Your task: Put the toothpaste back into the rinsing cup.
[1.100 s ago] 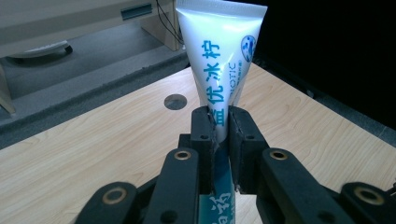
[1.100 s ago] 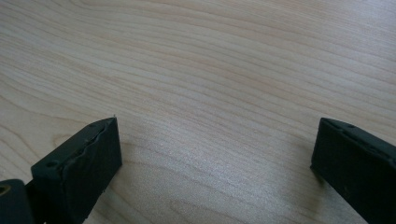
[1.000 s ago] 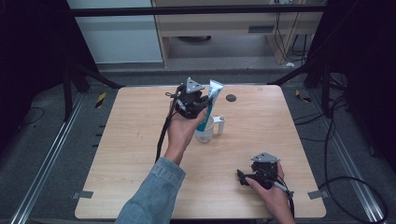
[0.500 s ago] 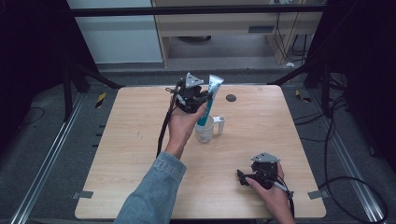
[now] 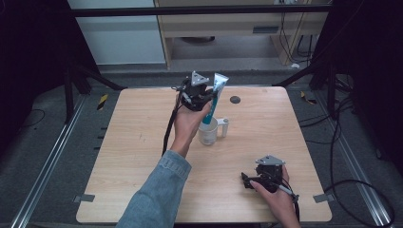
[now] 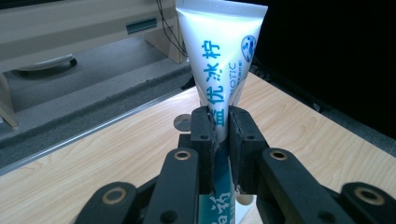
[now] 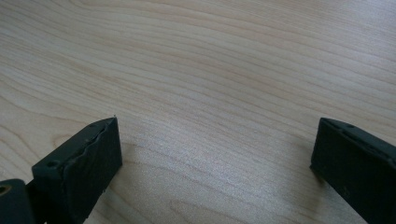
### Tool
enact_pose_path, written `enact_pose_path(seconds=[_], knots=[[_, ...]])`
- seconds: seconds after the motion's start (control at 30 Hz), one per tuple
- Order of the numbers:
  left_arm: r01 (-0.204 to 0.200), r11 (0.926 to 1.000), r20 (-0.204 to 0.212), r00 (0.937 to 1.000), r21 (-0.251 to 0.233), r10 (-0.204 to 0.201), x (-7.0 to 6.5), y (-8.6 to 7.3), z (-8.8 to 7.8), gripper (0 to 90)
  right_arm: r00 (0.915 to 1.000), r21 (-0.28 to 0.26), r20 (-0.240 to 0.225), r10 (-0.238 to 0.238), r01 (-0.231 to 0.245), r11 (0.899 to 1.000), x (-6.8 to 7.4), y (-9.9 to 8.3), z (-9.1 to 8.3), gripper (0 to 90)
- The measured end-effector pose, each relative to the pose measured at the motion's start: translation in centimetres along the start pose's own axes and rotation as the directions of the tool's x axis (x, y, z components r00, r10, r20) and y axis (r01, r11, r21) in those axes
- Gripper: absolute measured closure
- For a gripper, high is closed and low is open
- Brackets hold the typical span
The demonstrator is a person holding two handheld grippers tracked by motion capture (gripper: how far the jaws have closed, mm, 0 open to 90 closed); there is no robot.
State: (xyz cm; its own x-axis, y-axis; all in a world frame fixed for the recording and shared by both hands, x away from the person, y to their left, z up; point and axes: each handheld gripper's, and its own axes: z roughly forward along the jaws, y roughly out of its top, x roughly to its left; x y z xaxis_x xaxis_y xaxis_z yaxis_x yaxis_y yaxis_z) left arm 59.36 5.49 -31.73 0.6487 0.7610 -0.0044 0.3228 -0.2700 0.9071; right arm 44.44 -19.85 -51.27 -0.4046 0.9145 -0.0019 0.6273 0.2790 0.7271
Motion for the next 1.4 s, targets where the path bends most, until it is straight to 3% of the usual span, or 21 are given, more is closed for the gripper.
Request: enact_pose_path(seconds=[0.13, 0.3, 0.67, 1.4], knots=[[0.013, 0.9999, 0.000, 0.9999, -0.005, -0.013, 0.4, -0.2, 0.8, 80.8, 1.0000, -0.001, 0.000, 0.001, -0.001, 1.000, 0.0, 0.0, 0.0, 1.9], [-0.004, 1.0000, -0.008, 1.0000, 0.001, 0.004, 0.5, -0.6, 1.6, 80.8, 1.0000, -0.001, 0.001, -0.002, 0.002, 1.000, 0.0, 0.0, 0.0, 1.9], [0.002, 1.0000, -0.008, 1.0000, 0.008, -0.002, 0.7, -1.7, 2.5, 80.7, 1.0000, -0.001, 0.000, -0.002, 0.002, 1.000, 0.0, 0.0, 0.0, 1.9], [0.023, 0.9997, -0.018, 0.9996, -0.009, -0.023, 1.2, -3.3, 2.3, 80.7, 1.0000, -0.001, 0.001, -0.002, 0.002, 1.000, 0.0, 0.0, 0.0, 1.9]])
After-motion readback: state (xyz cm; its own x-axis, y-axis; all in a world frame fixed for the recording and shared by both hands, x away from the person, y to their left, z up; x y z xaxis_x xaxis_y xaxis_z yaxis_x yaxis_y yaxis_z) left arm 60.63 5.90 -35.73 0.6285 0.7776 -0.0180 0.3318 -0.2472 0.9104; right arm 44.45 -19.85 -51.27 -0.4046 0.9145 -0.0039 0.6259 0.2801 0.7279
